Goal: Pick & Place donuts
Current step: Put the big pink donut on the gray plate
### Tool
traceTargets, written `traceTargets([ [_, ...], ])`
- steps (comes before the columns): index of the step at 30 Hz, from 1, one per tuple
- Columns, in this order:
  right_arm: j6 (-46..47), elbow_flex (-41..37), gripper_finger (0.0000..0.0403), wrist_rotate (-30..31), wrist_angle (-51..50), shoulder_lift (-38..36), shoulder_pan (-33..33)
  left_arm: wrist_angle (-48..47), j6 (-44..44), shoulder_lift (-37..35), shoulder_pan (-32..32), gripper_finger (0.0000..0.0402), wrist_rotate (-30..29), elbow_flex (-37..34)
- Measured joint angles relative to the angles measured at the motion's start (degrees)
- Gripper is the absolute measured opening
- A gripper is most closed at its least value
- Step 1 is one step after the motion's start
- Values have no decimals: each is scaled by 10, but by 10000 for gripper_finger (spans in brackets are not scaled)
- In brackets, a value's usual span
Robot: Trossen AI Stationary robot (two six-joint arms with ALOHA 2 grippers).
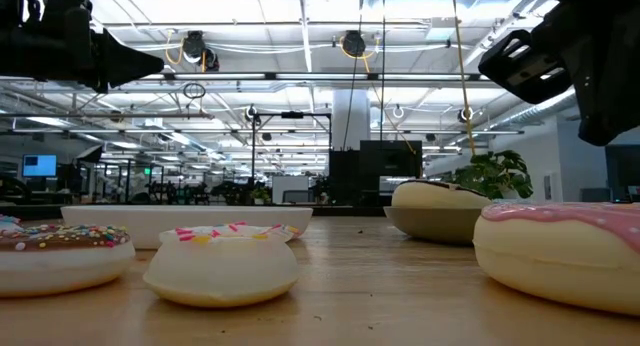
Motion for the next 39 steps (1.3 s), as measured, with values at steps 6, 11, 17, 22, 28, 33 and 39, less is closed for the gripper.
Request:
traceTargets([
  [6,-23,0,1,0,0,0,0,0,12,0,0,51,0,0],
  [11,-19,1,0,0,0,0,0,4,11,0,0,51,0,0],
  [17,-28,1,0,0,0,0,1,4,11,0,0,51,0,0],
  [22,-30,1,0,2,0,0,0,4,14,0,0,51,0,0],
  [28,-30,1,0,3,0,0,1,5,14,0,0,51,0,0],
  [33,-36,1,0,3,0,0,1,5,16,0,0,51,0,0],
  [39,-70,1,0,20,0,0,1,5,3,0,0,51,0,0],
])
